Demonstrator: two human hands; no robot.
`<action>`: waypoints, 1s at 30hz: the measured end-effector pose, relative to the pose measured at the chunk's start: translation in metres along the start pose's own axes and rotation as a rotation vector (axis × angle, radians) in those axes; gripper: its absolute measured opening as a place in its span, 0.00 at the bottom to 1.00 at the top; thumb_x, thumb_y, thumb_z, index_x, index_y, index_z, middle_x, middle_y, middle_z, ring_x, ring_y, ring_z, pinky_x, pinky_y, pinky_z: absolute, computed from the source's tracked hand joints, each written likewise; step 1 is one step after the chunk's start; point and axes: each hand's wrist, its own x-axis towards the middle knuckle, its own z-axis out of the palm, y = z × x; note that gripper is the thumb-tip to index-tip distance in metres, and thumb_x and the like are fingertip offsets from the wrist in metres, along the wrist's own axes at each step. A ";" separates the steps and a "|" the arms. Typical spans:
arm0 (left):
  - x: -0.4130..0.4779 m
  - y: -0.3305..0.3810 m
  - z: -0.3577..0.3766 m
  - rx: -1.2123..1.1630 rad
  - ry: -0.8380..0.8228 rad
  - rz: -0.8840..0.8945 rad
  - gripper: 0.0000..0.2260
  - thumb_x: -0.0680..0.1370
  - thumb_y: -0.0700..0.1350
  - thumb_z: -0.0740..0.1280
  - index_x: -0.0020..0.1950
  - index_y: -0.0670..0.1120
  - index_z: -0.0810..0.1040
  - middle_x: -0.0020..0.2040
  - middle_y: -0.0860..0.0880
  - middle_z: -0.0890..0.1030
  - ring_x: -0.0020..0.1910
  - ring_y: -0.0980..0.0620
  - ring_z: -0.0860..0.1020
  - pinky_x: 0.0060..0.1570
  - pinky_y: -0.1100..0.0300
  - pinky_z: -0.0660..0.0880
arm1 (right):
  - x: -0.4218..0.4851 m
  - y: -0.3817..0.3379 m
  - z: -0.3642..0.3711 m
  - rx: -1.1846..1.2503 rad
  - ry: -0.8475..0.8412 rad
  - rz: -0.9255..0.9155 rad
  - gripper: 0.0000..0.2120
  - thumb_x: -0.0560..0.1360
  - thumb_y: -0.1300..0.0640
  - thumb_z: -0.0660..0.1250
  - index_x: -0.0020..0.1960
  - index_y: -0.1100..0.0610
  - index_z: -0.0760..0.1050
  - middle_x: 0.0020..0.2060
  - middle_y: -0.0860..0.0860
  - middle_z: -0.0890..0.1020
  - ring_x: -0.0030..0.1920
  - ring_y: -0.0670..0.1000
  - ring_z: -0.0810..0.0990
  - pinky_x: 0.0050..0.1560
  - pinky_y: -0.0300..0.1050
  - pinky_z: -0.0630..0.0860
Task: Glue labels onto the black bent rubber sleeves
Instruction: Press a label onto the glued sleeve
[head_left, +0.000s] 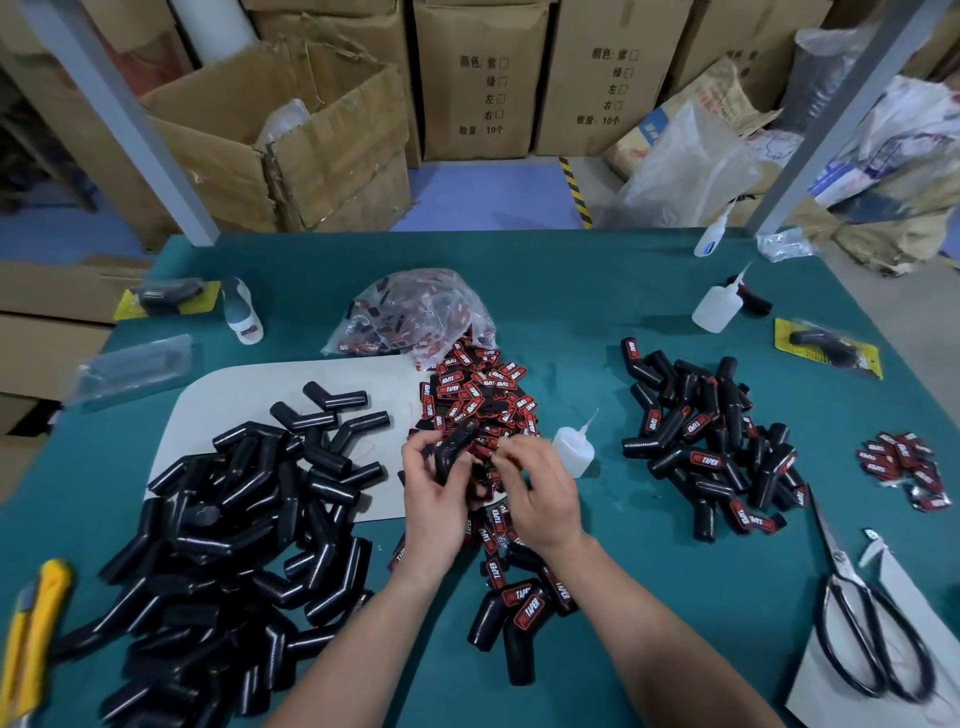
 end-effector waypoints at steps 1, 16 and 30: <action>-0.002 -0.001 0.000 0.045 -0.014 0.027 0.17 0.82 0.37 0.67 0.57 0.61 0.73 0.43 0.49 0.84 0.35 0.51 0.82 0.36 0.54 0.82 | 0.001 0.001 -0.001 -0.003 0.038 0.020 0.07 0.79 0.63 0.67 0.57 0.63 0.76 0.46 0.61 0.81 0.51 0.51 0.79 0.57 0.39 0.76; -0.002 -0.006 -0.004 0.123 -0.001 0.041 0.20 0.78 0.36 0.73 0.54 0.63 0.79 0.50 0.53 0.85 0.47 0.46 0.85 0.42 0.53 0.84 | 0.003 0.000 -0.003 -0.029 0.129 0.155 0.10 0.78 0.62 0.67 0.50 0.69 0.81 0.47 0.56 0.80 0.52 0.44 0.78 0.55 0.37 0.76; -0.005 -0.011 -0.007 0.202 0.060 0.256 0.23 0.75 0.38 0.76 0.59 0.66 0.82 0.59 0.57 0.84 0.61 0.55 0.81 0.63 0.65 0.75 | 0.002 0.001 -0.004 0.174 0.065 0.250 0.06 0.82 0.55 0.63 0.53 0.56 0.77 0.49 0.49 0.78 0.53 0.47 0.78 0.56 0.38 0.73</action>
